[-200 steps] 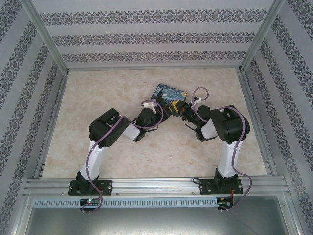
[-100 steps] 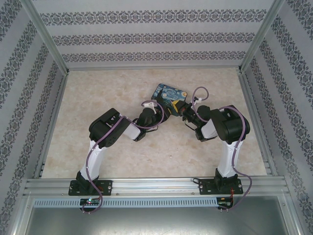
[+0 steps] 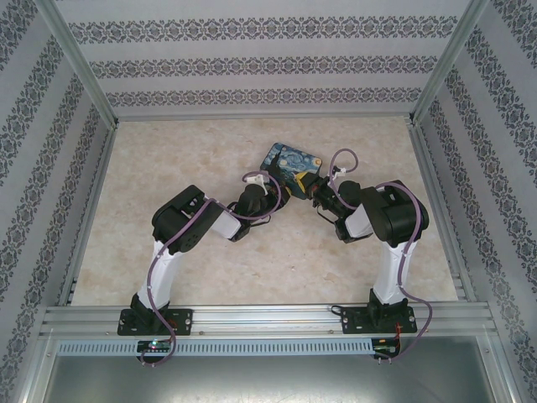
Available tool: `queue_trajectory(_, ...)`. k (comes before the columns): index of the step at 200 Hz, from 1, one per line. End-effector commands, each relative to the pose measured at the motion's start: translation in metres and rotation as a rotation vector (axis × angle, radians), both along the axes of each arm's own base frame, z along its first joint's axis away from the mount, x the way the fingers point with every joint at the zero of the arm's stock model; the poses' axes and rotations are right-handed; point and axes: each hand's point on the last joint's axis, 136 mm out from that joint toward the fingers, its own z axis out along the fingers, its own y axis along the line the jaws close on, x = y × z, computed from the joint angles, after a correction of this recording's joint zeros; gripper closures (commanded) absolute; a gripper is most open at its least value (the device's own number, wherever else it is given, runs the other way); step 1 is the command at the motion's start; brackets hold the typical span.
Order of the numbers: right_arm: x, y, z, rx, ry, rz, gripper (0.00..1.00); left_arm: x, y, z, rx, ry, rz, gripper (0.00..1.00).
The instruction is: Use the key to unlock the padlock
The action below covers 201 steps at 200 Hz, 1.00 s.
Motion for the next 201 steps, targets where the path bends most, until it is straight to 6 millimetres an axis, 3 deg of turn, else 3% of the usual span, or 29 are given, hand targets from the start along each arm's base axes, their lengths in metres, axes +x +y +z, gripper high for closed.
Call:
queue_trajectory(1, -0.009, -0.007, -0.032, -0.039, 0.106, 0.000, 1.00, -0.010, 0.016, -0.033, 0.078, 0.101, -0.003, 1.00)
queue_trajectory(30, -0.026, -0.006, -0.013, -0.053, 0.053, 0.034, 1.00, -0.014, 0.013, -0.027, 0.051, 0.136, -0.024, 1.00)
queue_trajectory(70, -0.063, -0.011, -0.010, -0.097, 0.032, 0.062, 1.00, -0.019, 0.008, -0.021, 0.007, 0.212, -0.075, 1.00)
queue_trajectory(87, -0.084, -0.013, -0.020, -0.119, 0.058, 0.072, 1.00, -0.021, 0.007, -0.016, -0.022, 0.235, -0.094, 1.00)
queue_trajectory(120, -0.103, -0.010, -0.031, -0.144, 0.088, 0.070, 1.00, -0.027, 0.004, -0.008, -0.055, 0.280, -0.143, 1.00)
queue_trajectory(175, -0.116, 0.012, -0.049, -0.166, 0.153, 0.056, 1.00, -0.041, -0.004, 0.018, -0.121, 0.344, -0.217, 1.00)
queue_trajectory(201, -0.118, 0.009, -0.055, -0.176, 0.172, 0.030, 1.00, -0.046, -0.007, 0.027, -0.132, 0.368, -0.244, 1.00)
